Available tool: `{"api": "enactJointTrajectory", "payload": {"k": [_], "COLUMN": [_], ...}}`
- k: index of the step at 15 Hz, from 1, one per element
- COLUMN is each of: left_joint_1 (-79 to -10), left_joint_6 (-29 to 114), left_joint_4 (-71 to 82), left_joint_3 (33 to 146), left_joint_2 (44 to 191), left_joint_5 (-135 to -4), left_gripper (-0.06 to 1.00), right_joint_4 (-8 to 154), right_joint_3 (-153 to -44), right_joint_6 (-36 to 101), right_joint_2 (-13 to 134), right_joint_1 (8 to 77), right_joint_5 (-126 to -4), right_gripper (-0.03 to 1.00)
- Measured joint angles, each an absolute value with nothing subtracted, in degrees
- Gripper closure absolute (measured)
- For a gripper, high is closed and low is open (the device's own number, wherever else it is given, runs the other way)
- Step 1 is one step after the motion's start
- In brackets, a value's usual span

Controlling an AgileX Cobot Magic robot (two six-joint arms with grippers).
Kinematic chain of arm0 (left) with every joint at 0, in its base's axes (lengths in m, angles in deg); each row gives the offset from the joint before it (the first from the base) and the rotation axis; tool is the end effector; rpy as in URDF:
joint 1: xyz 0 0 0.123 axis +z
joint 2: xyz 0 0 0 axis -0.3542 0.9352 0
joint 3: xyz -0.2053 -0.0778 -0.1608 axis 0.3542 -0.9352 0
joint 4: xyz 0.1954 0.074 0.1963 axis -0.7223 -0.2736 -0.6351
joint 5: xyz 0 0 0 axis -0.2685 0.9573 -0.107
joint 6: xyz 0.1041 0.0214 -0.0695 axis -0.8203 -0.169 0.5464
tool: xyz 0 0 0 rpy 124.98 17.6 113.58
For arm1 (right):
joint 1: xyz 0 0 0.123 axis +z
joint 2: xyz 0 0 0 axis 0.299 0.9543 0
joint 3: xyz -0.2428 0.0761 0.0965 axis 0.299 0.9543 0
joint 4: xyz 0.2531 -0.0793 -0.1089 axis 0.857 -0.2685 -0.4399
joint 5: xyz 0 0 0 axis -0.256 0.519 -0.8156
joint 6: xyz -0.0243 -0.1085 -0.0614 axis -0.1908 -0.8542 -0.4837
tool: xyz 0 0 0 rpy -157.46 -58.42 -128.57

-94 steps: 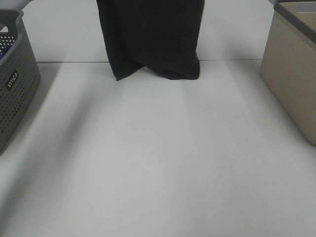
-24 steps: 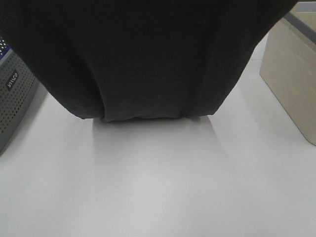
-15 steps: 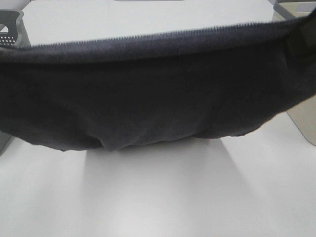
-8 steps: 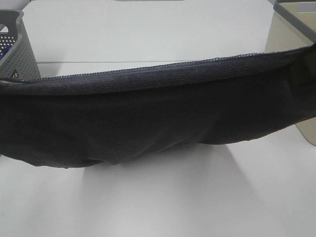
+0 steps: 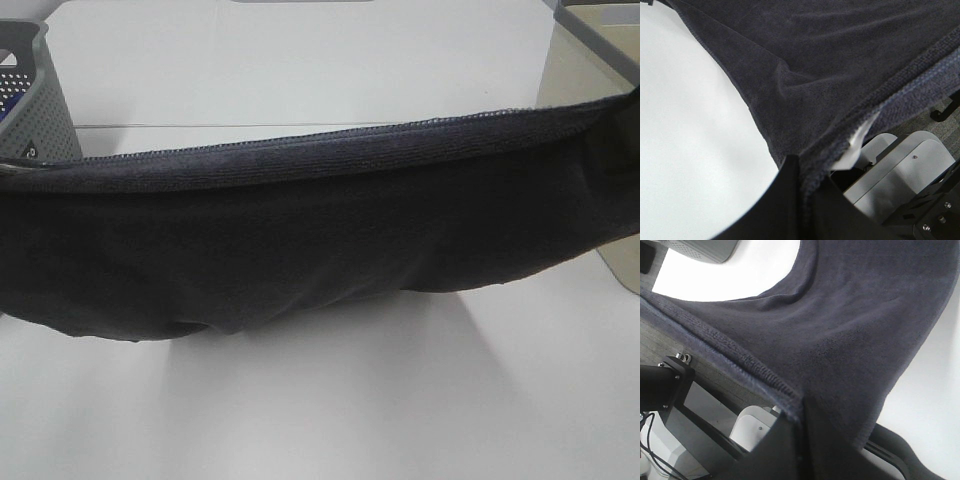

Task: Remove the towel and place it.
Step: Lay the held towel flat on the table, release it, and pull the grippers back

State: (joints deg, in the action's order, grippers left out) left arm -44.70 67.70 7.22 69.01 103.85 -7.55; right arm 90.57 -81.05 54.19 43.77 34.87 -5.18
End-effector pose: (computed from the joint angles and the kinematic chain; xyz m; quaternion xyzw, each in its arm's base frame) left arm 0.2083 -0.1257 0.3094 0.2460 0.9276 -0.1625 0.2293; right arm 0.2004 0.1162 0.3467 -0.1333 0.9273 0.2547 0.2398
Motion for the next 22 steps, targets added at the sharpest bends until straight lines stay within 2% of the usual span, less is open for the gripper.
{"api": "enactJointTrajectory", "payload": {"k": [12,18,22], "left_joint_1": [-44.47,-44.47,-44.47], "left_joint_6": [67.76,72.06,72.06], "left_joint_4": [10.26,14.04,18.16], "left_joint_3": [64.94,69.13,61.74], "left_joint_2": [96.28,88.26,86.37], "left_joint_5": [-7.44,-7.21,-7.21], "left_gripper": [0.94,0.94,0.94], "right_joint_4": [94.01,92.69,92.69], "right_joint_3": [-77.72,-82.25,-74.17], "right_joint_6": [54.88,53.56,54.25], "right_joint_2": [38.84,34.54,28.7], "right_joint_1": [34.87,34.7,34.7], "right_joint_5": [-5.01,-4.84,-4.84], "right_gripper": [0.95,0.95,0.95]}}
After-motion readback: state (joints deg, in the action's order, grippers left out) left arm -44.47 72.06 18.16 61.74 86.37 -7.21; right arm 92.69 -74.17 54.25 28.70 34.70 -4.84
